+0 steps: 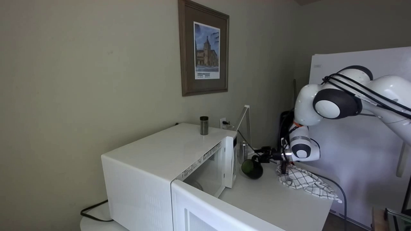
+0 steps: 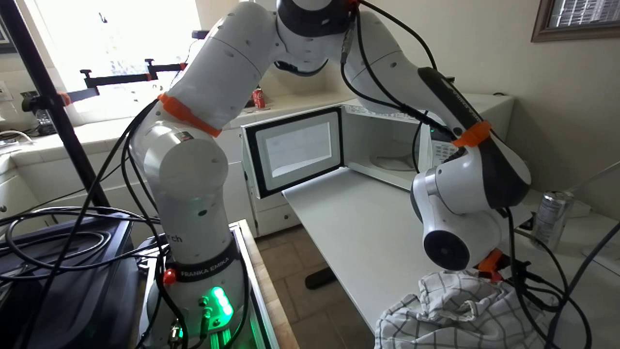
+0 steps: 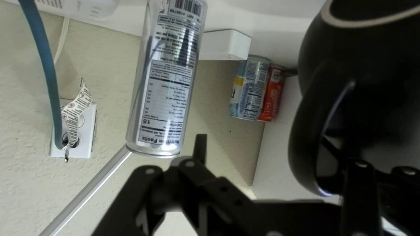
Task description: Remove the black cup from the microwave and put it on the counter
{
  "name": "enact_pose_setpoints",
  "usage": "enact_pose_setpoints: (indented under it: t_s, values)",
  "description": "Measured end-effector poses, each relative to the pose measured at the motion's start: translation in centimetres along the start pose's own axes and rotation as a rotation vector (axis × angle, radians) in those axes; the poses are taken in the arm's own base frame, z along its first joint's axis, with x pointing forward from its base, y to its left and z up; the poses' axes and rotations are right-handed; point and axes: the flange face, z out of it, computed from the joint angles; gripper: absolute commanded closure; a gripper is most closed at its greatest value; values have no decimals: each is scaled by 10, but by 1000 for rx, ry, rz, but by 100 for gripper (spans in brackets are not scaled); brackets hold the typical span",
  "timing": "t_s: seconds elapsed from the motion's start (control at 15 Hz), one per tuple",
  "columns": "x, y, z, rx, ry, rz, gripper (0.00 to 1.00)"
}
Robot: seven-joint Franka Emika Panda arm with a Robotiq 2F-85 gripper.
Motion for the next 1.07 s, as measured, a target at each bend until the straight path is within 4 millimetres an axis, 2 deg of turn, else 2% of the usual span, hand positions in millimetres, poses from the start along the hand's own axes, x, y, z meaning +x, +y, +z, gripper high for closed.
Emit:
enact_pose_setpoints:
  t_s: [0.13,0.2,0.33,0.4,0.47,0.53,0.67,0.87,0.93,1.07]
  values:
    - [-1,2,-1,7,4,-12,34]
    - [-2,3,-2,10,7,-15,42]
    - [-4,4,-3,13,9,-20,39]
    - [-4,4,-3,15,11,-22,44]
    - [-5,5,-4,16,10,-24,41]
    - [-6,5,-4,17,11,-25,63]
    - [-6,5,-4,20,14,-26,72]
    - [-9,0,-3,35,26,-22,96]
    - [-10,-3,-2,44,36,-18,99]
    - [-15,-9,-1,63,49,-11,96]
